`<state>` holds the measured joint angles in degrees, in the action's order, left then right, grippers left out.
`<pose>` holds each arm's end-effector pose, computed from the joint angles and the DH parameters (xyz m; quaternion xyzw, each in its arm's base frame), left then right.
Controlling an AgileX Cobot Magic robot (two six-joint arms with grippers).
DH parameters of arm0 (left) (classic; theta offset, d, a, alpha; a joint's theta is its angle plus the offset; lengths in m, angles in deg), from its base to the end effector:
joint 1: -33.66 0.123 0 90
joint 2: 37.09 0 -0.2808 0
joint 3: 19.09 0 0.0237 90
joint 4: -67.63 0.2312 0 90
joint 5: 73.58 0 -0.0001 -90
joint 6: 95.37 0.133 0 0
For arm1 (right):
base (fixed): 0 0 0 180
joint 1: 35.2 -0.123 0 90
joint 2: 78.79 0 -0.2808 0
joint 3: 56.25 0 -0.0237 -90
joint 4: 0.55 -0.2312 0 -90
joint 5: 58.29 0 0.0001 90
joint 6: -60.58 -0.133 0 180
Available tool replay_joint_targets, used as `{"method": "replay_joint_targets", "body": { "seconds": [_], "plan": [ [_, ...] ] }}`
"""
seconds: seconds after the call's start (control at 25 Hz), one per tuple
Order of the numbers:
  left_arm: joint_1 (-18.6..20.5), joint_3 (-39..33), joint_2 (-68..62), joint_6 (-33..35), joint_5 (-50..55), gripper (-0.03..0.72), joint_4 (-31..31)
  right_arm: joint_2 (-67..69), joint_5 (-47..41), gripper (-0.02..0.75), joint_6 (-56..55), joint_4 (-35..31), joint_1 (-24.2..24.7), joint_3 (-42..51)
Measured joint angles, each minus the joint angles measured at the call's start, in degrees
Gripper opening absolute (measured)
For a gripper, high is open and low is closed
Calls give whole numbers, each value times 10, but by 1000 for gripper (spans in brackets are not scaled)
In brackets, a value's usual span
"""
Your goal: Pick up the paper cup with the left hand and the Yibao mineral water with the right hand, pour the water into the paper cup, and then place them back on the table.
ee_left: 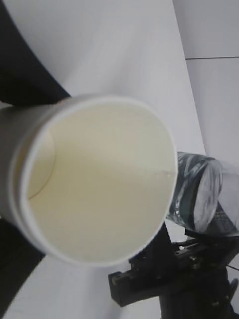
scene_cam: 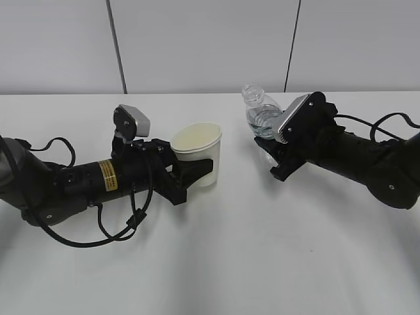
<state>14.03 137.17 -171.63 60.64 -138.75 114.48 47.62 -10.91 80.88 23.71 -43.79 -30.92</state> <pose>0.3490 -0.2179 0.0957 0.3437 0.6798 -0.3710 0.5311 0.4075 0.1022 0.1194 -0.3933 0.6962 -0.0264 0.5999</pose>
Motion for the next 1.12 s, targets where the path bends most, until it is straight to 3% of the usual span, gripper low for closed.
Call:
{"method": "replay_joint_targets", "body": {
  "seconds": [0.4, 1.12],
  "plan": [
    [-33, 9, 0, -1, 24, 384, 2, -11, -23, 489, 60, 0, 0, -8],
    [-34, 10, 0, -1, 24, 393, -13, -33, -40, 489, 153, -3, 0, -8]
  ]
}}
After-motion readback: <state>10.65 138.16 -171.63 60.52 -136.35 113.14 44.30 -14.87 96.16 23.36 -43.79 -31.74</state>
